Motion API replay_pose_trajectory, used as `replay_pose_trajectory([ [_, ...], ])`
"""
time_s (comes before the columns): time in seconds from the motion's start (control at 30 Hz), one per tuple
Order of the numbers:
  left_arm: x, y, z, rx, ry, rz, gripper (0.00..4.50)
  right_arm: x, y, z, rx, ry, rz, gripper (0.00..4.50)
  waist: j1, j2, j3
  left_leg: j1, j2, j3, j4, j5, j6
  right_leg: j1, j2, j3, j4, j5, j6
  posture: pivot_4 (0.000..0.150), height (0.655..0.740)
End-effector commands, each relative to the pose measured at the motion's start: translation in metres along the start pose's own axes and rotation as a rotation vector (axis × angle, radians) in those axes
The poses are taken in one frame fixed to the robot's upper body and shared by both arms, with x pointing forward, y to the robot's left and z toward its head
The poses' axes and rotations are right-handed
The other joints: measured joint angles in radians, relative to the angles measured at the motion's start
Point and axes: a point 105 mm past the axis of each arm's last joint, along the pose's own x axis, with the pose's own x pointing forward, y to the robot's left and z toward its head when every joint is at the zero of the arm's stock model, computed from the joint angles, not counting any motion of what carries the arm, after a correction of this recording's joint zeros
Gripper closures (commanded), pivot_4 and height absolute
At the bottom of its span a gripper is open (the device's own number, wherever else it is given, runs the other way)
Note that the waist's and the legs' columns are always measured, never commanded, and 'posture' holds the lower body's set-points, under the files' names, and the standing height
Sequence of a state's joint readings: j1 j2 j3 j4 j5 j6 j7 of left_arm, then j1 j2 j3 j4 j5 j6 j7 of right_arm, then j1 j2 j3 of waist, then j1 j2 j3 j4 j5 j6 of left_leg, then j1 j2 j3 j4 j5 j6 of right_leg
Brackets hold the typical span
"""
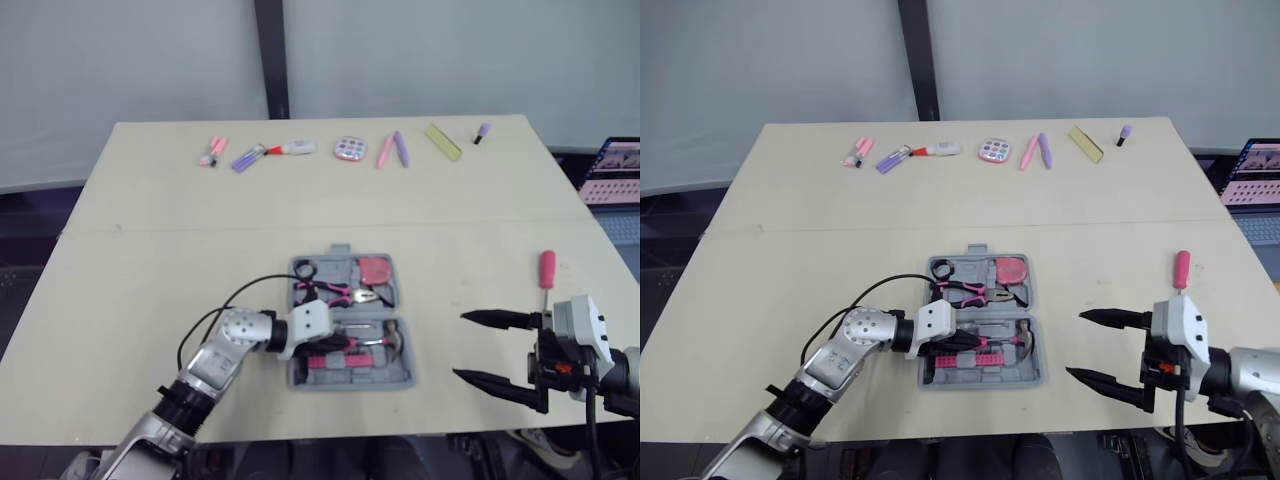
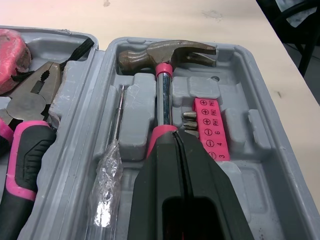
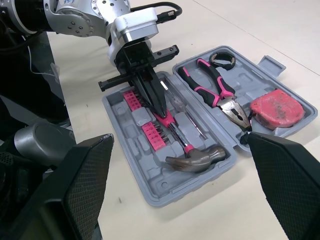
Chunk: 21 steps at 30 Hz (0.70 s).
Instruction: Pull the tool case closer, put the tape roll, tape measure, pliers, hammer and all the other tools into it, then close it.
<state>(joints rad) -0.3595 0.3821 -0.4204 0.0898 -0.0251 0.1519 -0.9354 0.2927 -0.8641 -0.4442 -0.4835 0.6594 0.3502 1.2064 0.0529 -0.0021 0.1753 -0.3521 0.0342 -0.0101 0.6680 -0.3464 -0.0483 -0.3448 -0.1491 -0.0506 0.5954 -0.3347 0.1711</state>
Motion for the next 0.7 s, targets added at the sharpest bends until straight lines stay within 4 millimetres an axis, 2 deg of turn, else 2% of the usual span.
replay_pose_trajectory([
  [0.03,0.005,-0.014,-0.026,-0.067,0.087,-0.028,4.47,-0.004,0.002,0.012,-0.049,-0.012,-0.002,0.00,0.000,0.000,0.000,0.000,0.000,0.000,0.000,0.000,0.000,0.001,0.000,0.000,0.000,0.000,0.000,0.150,0.7400],
  [0.3,0.007,-0.022,-0.047,-0.132,0.149,-0.032,4.47,-0.006,0.002,0.012,-0.049,-0.009,-0.006,0.00,0.001,0.002,-0.005,0.001,0.000,0.000,0.000,0.000,0.001,0.003,0.000,0.000,-0.002,0.000,0.000,0.150,0.7400],
  [0.7,0.013,-0.032,-0.059,-0.266,0.168,-0.050,4.47,-0.007,0.004,0.012,-0.045,-0.005,-0.010,0.00,0.004,0.008,-0.015,0.002,0.000,0.000,0.000,-0.001,0.002,0.005,0.000,-0.001,-0.004,0.001,0.001,0.150,0.7400],
])
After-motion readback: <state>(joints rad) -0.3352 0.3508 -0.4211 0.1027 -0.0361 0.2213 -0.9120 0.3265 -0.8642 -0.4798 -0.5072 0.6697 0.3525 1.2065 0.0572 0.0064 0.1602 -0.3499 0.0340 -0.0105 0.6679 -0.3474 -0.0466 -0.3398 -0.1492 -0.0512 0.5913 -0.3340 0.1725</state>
